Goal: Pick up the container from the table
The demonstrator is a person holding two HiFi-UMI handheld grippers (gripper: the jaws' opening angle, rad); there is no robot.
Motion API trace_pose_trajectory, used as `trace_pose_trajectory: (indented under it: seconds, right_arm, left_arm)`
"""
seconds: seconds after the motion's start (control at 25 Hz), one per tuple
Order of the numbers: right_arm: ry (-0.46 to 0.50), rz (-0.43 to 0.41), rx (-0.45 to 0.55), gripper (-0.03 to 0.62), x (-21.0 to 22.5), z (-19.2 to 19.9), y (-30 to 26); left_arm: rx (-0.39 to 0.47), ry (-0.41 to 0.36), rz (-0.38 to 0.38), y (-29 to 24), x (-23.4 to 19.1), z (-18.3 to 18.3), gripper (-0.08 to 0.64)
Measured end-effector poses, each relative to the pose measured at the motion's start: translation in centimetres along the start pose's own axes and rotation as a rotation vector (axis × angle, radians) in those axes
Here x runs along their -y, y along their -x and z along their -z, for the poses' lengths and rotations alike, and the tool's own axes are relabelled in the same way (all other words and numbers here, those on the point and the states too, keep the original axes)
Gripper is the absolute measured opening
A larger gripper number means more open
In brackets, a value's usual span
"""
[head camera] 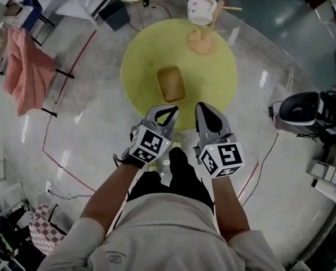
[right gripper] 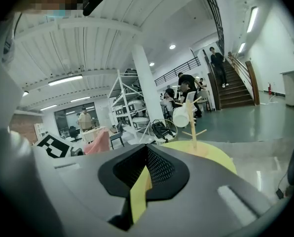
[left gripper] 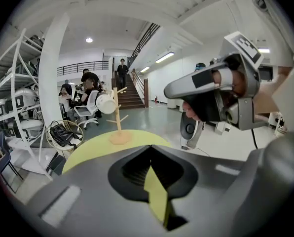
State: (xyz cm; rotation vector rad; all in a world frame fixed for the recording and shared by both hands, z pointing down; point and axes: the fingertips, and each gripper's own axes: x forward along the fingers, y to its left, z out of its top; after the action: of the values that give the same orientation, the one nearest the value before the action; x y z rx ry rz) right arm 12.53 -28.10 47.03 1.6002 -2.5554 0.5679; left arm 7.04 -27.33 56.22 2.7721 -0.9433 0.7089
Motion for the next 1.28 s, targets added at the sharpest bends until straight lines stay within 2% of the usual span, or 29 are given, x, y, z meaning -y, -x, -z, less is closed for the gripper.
trace_pose_trajectory:
  seconds: [0.36,0.88,1.28]
  right_arm:
    - [-0.047,-0.047,-0.08,0.01,3.7,3.8,-5.5]
    - [-0.087,-0.05,-0.114,0.01,6.3,6.6,-8.4]
    - [-0.102,-0.026,-0.145,0.01,6.8,8.3,-8.7]
  left_arm:
    - [-0.179,-0.018,0.038,-6.2,-1.3,6.5,0.011]
    - [-0.368,-0.23,0.08,-11.3,-1.2,13.3,0.034]
    - [-0.448,-0.317,0.088,-12.9,-1.4,15.9,0.034]
